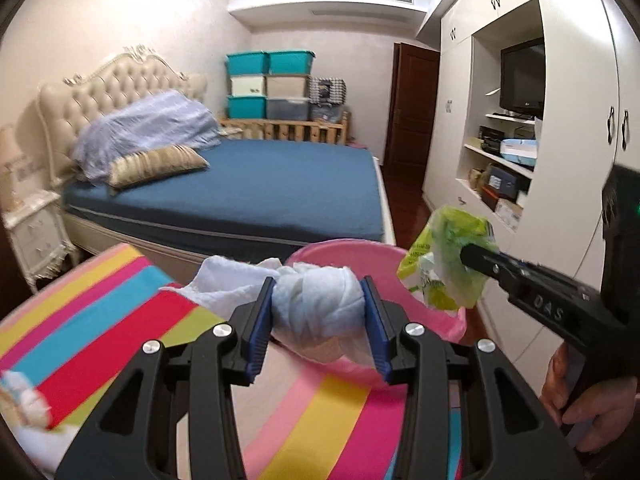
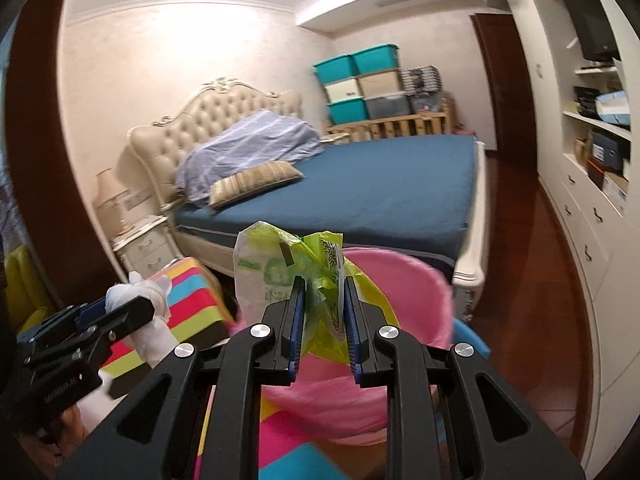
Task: Collect trash
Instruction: 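Carry the bag and tissue to the pink wastebasket and release both, then move both tools back to the table toward the white foam blocks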
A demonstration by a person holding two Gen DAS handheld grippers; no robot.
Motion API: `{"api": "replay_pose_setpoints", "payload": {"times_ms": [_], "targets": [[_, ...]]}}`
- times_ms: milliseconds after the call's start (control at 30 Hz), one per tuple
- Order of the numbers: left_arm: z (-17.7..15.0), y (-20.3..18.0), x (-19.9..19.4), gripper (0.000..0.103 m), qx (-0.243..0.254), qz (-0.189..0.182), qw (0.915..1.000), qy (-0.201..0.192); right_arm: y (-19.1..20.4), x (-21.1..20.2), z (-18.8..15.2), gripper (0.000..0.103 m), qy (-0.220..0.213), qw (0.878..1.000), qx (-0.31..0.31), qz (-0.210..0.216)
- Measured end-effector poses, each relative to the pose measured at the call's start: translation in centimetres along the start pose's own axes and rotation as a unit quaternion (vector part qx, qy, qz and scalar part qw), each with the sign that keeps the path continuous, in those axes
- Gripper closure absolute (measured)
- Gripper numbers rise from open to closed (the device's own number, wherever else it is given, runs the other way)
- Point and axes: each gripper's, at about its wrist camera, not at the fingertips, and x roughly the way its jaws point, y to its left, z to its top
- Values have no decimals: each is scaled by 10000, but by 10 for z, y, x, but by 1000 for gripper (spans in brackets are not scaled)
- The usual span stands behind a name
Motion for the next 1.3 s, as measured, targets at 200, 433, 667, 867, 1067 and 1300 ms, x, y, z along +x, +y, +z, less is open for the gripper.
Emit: {"api": "replay_pose_setpoints", "payload": {"times_ms": [200, 433, 667, 867, 1067, 1300], "targets": [[16, -11, 68, 62, -12, -315, 9992, 248, -26, 24, -3, 82, 222, 9997, -101, -9], [13, -13, 116, 58, -78, -469, 9974, 537, -44, 55, -11, 79, 445, 9988, 123, 156], [9, -7, 138, 27, -239, -270, 9977, 581, -67, 58, -18, 43, 387, 9984, 387, 109], [6, -4, 109, 14, -215, 130, 9987, 441, -72, 41, -19, 43, 334, 9984, 444, 80], [-7, -10, 54, 6, 41, 666, 9976, 165, -46, 14, -22, 42, 346, 9989, 263, 185], [-28, 7, -24, 5, 34, 1128, 9936, -88, 18, -6, -34, 37, 277, 9985, -325, 350]]}}
